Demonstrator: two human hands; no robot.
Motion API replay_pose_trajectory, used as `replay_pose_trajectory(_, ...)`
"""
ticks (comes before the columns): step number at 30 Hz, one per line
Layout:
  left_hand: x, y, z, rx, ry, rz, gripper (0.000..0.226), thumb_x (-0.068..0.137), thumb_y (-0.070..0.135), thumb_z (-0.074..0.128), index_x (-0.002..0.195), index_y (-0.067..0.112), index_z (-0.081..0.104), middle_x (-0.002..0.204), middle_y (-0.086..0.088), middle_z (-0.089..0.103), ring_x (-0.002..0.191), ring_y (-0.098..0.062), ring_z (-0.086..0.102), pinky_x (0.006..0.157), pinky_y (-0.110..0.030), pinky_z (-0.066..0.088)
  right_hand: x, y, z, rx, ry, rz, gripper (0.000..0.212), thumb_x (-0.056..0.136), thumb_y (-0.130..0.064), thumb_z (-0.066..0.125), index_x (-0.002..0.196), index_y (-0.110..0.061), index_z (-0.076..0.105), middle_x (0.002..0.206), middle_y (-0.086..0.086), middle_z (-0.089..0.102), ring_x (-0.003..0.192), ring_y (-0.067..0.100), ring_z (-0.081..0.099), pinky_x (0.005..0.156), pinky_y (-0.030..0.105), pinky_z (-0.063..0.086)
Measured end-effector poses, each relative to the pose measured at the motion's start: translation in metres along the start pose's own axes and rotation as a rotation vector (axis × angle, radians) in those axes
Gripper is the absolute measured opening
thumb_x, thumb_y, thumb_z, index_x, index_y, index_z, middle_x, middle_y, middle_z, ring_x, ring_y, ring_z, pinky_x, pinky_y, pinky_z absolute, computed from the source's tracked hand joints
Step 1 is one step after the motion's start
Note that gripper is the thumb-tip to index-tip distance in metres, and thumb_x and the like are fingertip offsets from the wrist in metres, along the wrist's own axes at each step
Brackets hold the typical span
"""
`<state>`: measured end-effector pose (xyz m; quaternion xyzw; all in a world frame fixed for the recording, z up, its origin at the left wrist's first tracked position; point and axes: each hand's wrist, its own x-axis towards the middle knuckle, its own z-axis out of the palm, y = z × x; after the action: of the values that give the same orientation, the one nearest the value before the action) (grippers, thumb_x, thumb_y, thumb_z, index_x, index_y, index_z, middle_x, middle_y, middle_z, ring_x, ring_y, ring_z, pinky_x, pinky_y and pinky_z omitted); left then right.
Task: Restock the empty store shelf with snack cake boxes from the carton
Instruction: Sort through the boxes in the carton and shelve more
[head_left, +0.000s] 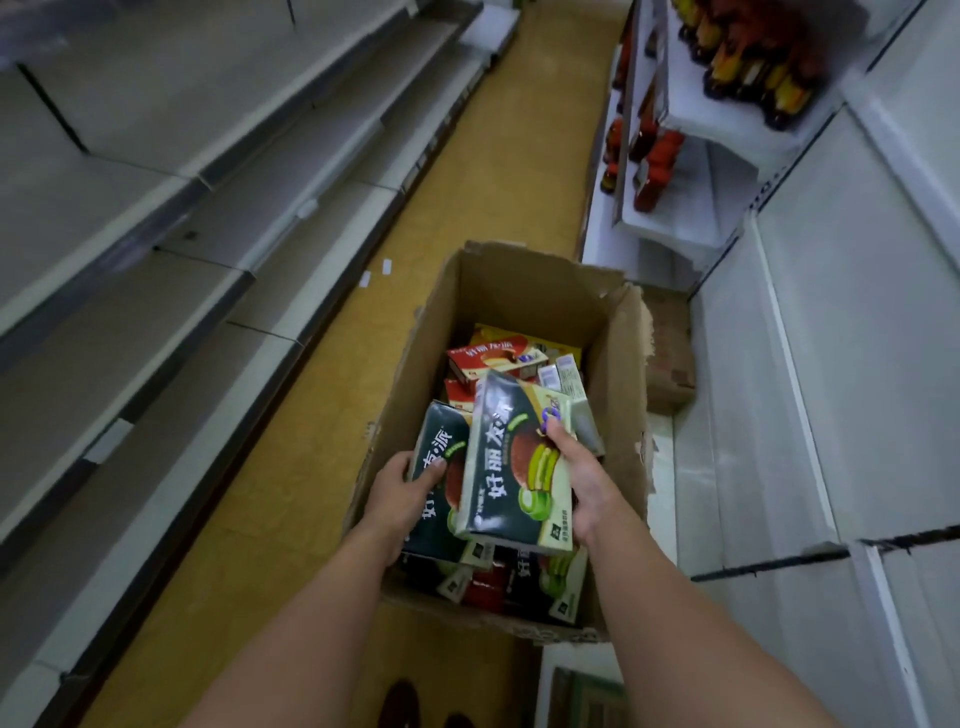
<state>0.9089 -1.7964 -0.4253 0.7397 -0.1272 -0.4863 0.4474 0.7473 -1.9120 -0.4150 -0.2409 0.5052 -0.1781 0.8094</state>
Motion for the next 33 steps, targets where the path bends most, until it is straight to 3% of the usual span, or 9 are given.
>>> replay_pose_trajectory(4,-0.025,0.028,0.001,-0.172,0.016,-0.058,0.028,0.092,0.036,0.061,0.114,0.022,0.053,0.102,-0.011,0.069,0.085,-0.03,0.069,0.065,-0.037,0.057,-0.018,-0.007,0.037,-0.033,-0.043,0.042,0.046,0.083,-0.044,0.067,0.108,-0.005,0.067,0.101,0.021,0.072,0.094,0.036,0.067,0.093,0.053,0.049)
replay_pose_trajectory(8,-0.055,0.046,-0.03,-0.367,-0.004,-0.138,0.041,0.085,0.034,0.068,0.118,0.015,0.053,0.097,-0.018,0.071,0.084,-0.033,0.069,0.072,-0.041,0.057,-0.029,-0.015,0.072,-0.029,-0.056,-0.039,0.064,0.07,-0.049,0.073,0.117,-0.007,0.065,0.107,0.019,0.071,0.105,0.036,0.065,0.102,0.056,0.043)
replay_pose_trajectory(11,-0.08,0.046,-0.05,-0.651,-0.012,-0.184,0.04,0.086,0.028,0.066,0.116,0.004,0.057,0.092,-0.017,0.066,0.08,-0.029,0.063,0.072,-0.039,0.053,-0.037,-0.015,0.097,0.039,-0.033,-0.098,0.06,0.082,-0.05,0.066,0.125,-0.009,0.059,0.116,0.02,0.067,0.11,0.036,0.061,0.103,0.055,0.041)
replay_pose_trajectory(19,-0.125,0.049,-0.1,-1.064,0.2,-0.01,0.054,0.087,0.058,0.052,0.104,0.009,0.067,0.104,-0.017,0.069,0.098,-0.032,0.064,0.095,-0.048,0.048,-0.074,0.032,0.185,-0.141,-0.185,-0.185,0.054,0.082,-0.034,0.072,0.129,-0.015,0.051,0.118,0.016,0.065,0.105,0.033,0.064,0.074,0.039,0.055)
replay_pose_trajectory(21,-0.136,0.037,-0.129,-1.143,0.276,0.037,0.058,0.088,0.059,0.051,0.11,0.008,0.067,0.108,-0.017,0.069,0.103,-0.033,0.064,0.098,-0.05,0.047,-0.086,0.048,0.207,-0.22,-0.257,-0.186,0.06,0.085,-0.021,0.071,0.136,-0.018,0.041,0.12,0.015,0.064,0.105,0.034,0.064,0.077,0.044,0.055)
replay_pose_trajectory(25,-0.172,0.014,-0.187,-1.291,0.414,0.093,0.059,0.09,0.059,0.047,0.102,0.004,0.066,0.1,-0.008,0.069,0.079,-0.022,0.07,0.075,-0.036,0.058,-0.113,0.088,0.254,-0.362,-0.369,-0.163,0.091,0.081,-0.012,0.075,0.149,-0.022,0.014,0.12,0.017,0.063,0.091,0.032,0.068,0.065,0.041,0.059)
replay_pose_trajectory(27,-0.196,0.003,-0.214,-1.243,0.515,0.098,0.059,0.091,0.058,0.044,0.101,0.004,0.066,0.095,-0.015,0.07,0.084,-0.028,0.067,0.083,-0.042,0.054,-0.125,0.109,0.276,-0.512,-0.409,-0.214,0.082,0.081,-0.013,0.075,0.145,-0.02,0.023,0.118,0.013,0.064,0.085,0.025,0.067,0.058,0.033,0.057)
replay_pose_trajectory(30,-0.237,-0.025,-0.261,-1.196,0.637,0.152,0.055,0.096,0.054,0.04,0.085,0.006,0.064,0.066,-0.014,0.07,0.069,-0.027,0.064,0.071,-0.037,0.05,-0.153,0.144,0.317,-0.668,-0.467,-0.291,0.06,0.08,-0.018,0.077,0.128,-0.016,0.041,0.112,0.008,0.063,0.092,0.025,0.065,0.069,0.035,0.056)
replay_pose_trajectory(33,-0.282,-0.051,-0.307,-1.195,0.717,0.194,0.059,0.094,0.059,0.04,0.099,0.005,0.065,0.089,-0.018,0.071,0.085,-0.031,0.065,0.074,-0.04,0.052,-0.182,0.178,0.356,-0.809,-0.542,-0.325,0.045,0.078,-0.028,0.078,0.109,-0.012,0.049,0.099,0.004,0.064,0.085,0.019,0.061,0.065,0.029,0.045)
